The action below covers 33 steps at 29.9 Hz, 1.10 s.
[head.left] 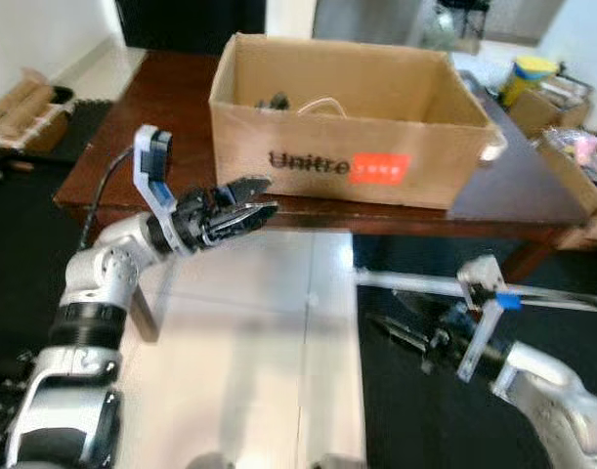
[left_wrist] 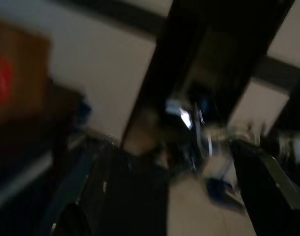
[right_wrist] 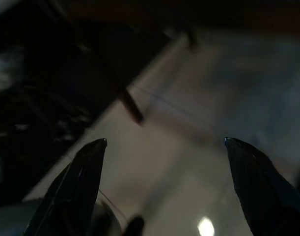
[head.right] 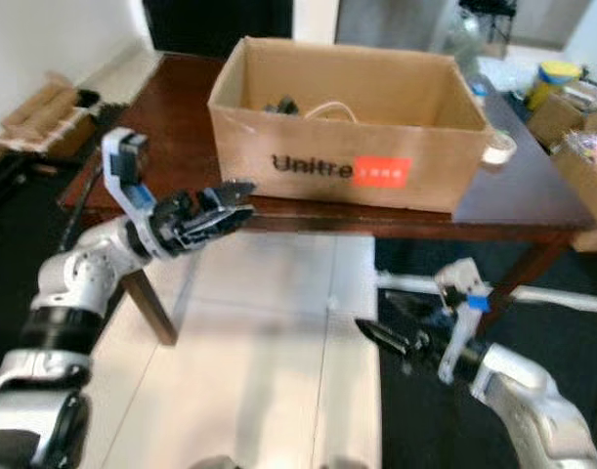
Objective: Picking trash to rubbish bin
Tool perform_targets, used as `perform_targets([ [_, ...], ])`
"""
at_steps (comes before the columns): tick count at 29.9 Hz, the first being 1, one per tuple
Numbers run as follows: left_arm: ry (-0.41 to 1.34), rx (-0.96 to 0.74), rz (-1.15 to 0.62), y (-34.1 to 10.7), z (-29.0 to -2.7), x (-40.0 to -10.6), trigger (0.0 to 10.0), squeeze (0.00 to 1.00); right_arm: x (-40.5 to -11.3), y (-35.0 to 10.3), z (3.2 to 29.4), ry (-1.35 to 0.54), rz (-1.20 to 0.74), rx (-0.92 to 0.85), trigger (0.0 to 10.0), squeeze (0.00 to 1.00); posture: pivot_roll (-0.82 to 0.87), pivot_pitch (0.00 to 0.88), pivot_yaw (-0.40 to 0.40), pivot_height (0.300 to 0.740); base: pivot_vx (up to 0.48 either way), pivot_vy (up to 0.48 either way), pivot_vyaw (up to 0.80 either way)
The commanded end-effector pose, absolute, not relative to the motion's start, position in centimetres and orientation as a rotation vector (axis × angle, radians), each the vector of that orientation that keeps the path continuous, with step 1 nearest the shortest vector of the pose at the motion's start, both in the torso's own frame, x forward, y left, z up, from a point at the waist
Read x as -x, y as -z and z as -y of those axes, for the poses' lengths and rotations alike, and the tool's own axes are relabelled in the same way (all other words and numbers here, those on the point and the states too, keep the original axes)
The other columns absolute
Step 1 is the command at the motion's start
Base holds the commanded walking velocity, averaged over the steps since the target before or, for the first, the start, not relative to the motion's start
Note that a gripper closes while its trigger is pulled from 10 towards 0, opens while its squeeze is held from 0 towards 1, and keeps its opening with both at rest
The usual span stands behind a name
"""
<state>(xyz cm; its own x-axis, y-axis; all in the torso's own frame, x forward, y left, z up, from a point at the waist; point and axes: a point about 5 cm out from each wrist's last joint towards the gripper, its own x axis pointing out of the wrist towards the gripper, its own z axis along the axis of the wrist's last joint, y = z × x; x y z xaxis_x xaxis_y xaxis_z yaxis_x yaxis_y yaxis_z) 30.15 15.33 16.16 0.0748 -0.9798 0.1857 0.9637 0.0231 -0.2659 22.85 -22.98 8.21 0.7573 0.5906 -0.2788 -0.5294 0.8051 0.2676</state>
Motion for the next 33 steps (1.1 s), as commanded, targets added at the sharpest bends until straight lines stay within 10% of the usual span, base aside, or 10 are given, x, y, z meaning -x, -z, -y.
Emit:
perform_targets([
  [1,1.514,0.291,-0.121,-15.0,-15.4,-29.9,10.0,0.00,-22.9,-6.6,23.7,-0.536,-0.422,-0.154,10.0,0.00,0.08,0.024,-0.041,0.740,0.000,0.000,0.00],
  [9,1.266,0.200,-0.431,-7.6,-16.2,-29.7,10.0,0.00,-21.7,-0.7,25.7,-0.263,-0.615,-0.206,10.0,0.00,0.09,0.025,-0.045,0.740,0.000,0.000,0.00],
  [16,0.712,0.122,-0.748,-0.2,-19.2,-27.5,10.0,0.00,-16.8,5.7,26.7,0.113,-0.835,-0.306,10.0,0.00,0.08,0.033,-0.045,0.740,0.000,0.000,0.00],
  [33,0.246,-0.028,-1.017,6.5,-22.9,-19.8,10.0,0.00,-8.9,10.6,23.4,0.311,-1.097,-0.409,10.0,0.00,0.08,0.040,-0.045,0.740,0.000,-0.025,0.00],
])
